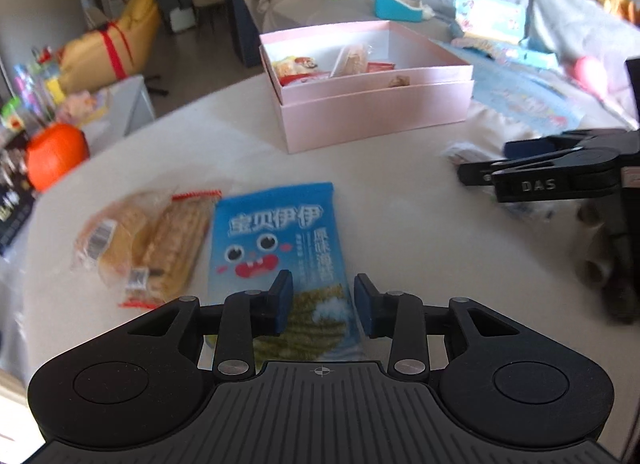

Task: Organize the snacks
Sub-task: 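Grasp the blue seaweed packet with the left tool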

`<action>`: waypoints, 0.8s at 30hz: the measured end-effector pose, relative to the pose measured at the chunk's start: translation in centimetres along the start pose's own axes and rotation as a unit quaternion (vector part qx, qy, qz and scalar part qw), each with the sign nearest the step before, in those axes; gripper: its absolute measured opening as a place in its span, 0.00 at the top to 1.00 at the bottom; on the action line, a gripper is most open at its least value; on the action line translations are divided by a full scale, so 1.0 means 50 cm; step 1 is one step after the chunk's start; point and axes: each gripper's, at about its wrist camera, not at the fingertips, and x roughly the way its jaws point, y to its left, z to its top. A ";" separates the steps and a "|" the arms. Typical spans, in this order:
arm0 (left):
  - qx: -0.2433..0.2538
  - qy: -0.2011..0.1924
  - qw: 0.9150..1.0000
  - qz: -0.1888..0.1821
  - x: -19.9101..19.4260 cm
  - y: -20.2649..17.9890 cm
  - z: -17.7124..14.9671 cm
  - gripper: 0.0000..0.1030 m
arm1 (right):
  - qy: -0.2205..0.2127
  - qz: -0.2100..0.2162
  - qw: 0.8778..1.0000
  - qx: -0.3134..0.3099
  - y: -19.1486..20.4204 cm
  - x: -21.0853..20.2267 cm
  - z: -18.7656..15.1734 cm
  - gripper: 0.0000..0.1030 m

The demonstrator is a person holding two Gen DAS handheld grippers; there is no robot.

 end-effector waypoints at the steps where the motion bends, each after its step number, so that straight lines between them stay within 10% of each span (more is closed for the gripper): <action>1: -0.006 0.000 1.000 -0.008 0.001 0.005 0.001 0.61 | 0.000 0.000 1.000 0.000 0.000 0.000 0.000 0.28; 6: -0.056 -0.001 0.996 -0.075 0.006 0.015 0.011 0.48 | 0.001 0.000 1.000 -0.002 0.001 0.001 -0.001 0.27; 12: 0.002 -0.022 0.998 0.050 0.007 -0.002 0.027 0.53 | 0.001 0.002 1.000 -0.002 0.001 0.001 -0.001 0.26; 16: -0.028 0.006 0.999 -0.021 0.024 0.010 0.030 0.43 | 0.002 0.002 1.000 -0.004 0.004 0.002 -0.002 0.25; 21: 0.014 0.007 1.000 -0.025 0.039 -0.021 0.032 0.19 | 0.002 0.002 1.000 -0.004 0.005 0.001 -0.002 0.25; 24: 0.005 0.000 1.000 -0.026 0.035 -0.017 0.035 0.21 | 0.002 0.002 1.000 -0.004 0.005 0.001 -0.003 0.24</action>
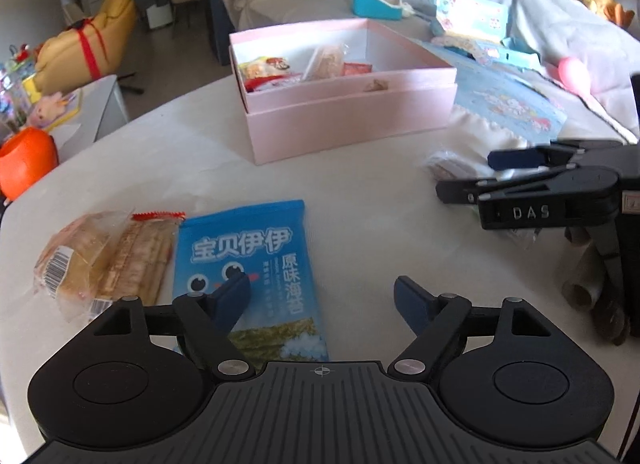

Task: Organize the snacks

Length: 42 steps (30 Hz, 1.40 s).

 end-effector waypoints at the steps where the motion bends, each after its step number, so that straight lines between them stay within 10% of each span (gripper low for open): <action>1: -0.004 -0.003 1.000 0.004 -0.003 0.005 -0.001 0.23 | 0.000 0.000 1.000 0.000 0.000 0.000 0.000 0.24; 10: -0.048 0.006 0.995 0.086 0.026 0.083 -0.002 0.23 | 0.001 0.000 1.000 -0.003 0.001 0.000 0.000 0.23; 24: -0.086 0.000 0.996 -0.010 0.034 0.093 0.001 0.19 | 0.019 -0.005 0.999 -0.035 0.021 0.012 0.003 0.11; 42: -0.104 0.011 0.994 0.017 0.052 0.144 0.016 0.16 | 0.018 0.007 0.999 -0.028 0.014 0.013 0.003 0.09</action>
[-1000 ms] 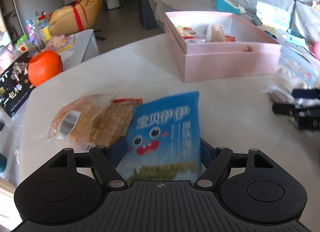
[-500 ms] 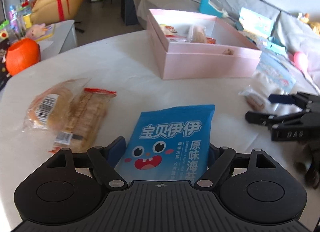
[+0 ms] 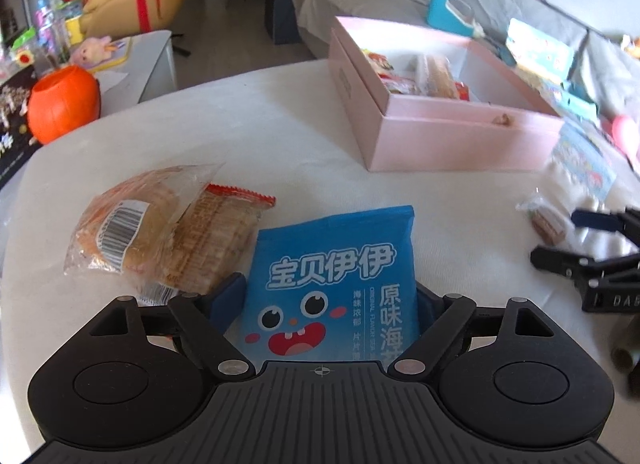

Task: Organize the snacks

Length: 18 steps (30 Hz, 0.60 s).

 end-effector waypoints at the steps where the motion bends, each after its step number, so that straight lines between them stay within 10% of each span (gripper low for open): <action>1: -0.004 -0.004 1.000 -0.003 -0.002 0.004 -0.002 0.16 | 0.000 0.000 1.000 0.000 0.000 0.000 0.000 0.09; 18: 0.029 0.000 0.998 -0.056 -0.015 -0.067 -0.026 0.13 | 0.000 0.000 1.000 0.000 0.000 0.001 0.000 0.09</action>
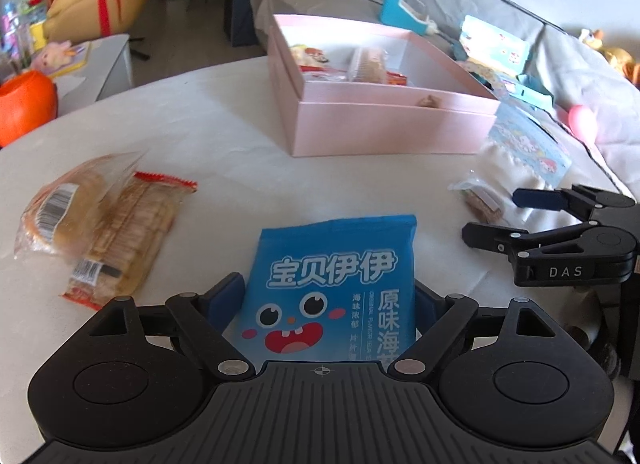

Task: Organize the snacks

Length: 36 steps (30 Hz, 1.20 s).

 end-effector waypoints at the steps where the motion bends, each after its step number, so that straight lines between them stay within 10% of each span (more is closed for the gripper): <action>1: 0.005 0.000 1.000 0.002 0.003 -0.004 0.001 0.13 | 0.000 0.000 1.000 0.000 0.000 0.000 0.000 0.09; 25: 0.036 0.025 0.999 -0.002 -0.010 -0.020 -0.014 0.14 | 0.012 0.024 1.000 -0.011 -0.002 0.005 0.003 0.01; 31: 0.051 0.044 0.997 -0.032 -0.035 -0.013 -0.036 0.14 | 0.007 0.023 1.000 0.000 -0.009 0.000 0.004 0.10; 36: 0.051 0.060 0.996 -0.052 -0.052 -0.009 -0.049 0.14 | 0.009 0.011 1.000 -0.026 -0.006 -0.012 0.005 0.39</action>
